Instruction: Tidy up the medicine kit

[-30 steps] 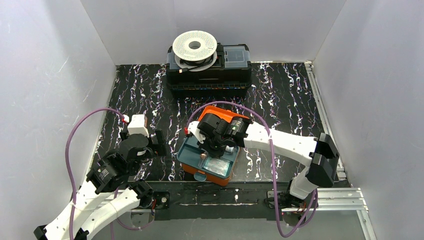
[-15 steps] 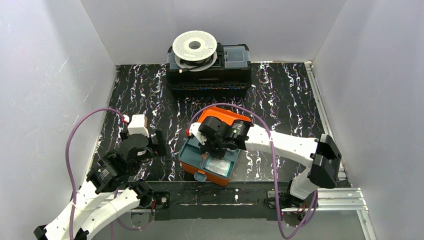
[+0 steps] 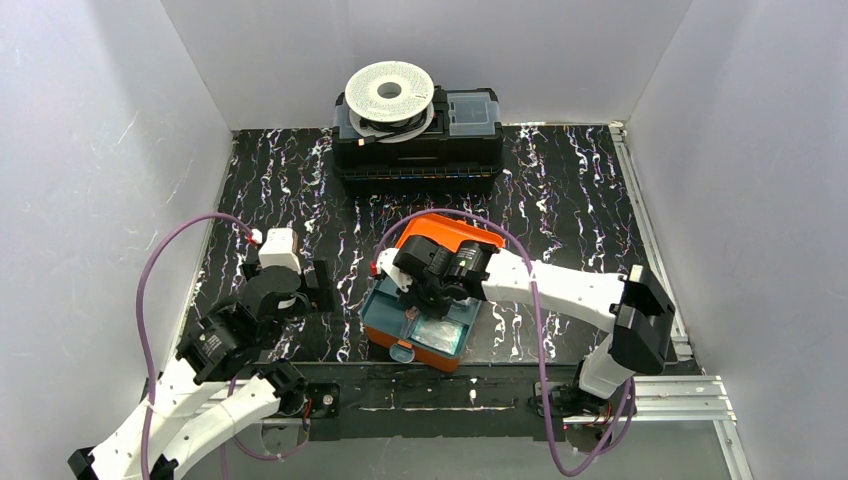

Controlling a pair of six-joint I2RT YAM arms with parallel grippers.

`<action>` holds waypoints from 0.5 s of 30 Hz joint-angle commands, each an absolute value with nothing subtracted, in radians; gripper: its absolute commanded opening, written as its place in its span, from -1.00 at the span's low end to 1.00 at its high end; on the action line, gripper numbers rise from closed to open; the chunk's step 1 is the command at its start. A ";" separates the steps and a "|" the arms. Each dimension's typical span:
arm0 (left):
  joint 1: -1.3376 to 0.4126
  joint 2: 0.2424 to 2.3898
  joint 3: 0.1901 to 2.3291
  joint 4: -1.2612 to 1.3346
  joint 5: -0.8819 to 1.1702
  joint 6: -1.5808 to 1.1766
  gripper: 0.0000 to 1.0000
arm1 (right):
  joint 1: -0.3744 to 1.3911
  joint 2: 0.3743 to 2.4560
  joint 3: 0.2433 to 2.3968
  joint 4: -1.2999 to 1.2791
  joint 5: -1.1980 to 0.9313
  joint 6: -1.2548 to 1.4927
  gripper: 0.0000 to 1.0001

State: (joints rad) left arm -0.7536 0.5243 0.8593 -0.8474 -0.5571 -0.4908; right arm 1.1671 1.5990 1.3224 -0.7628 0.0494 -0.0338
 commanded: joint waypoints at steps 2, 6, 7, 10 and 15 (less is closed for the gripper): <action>-0.749 0.555 0.856 -0.871 -0.558 -0.483 0.96 | 1.166 1.646 1.367 -0.853 0.067 -0.057 -0.76; -0.749 0.564 0.856 -0.871 -0.552 -0.482 0.96 | 1.166 1.630 1.409 -0.868 0.098 -0.063 -0.52; -0.749 0.566 0.856 -0.871 -0.552 -0.482 0.96 | 1.166 1.621 1.415 -0.869 0.103 -0.063 -0.49; -0.749 0.570 0.856 -0.869 -0.549 -0.482 0.96 | 1.165 1.597 1.445 -0.878 0.125 -0.064 -0.37; -0.750 0.578 0.856 -0.869 -0.549 -0.482 0.96 | 1.164 1.571 1.480 -0.902 0.157 -0.061 -0.10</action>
State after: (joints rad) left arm -0.7536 0.5659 0.8593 -0.8539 -0.5385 -0.4900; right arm 1.1671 1.6253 1.4158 -0.8688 0.1074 -0.0532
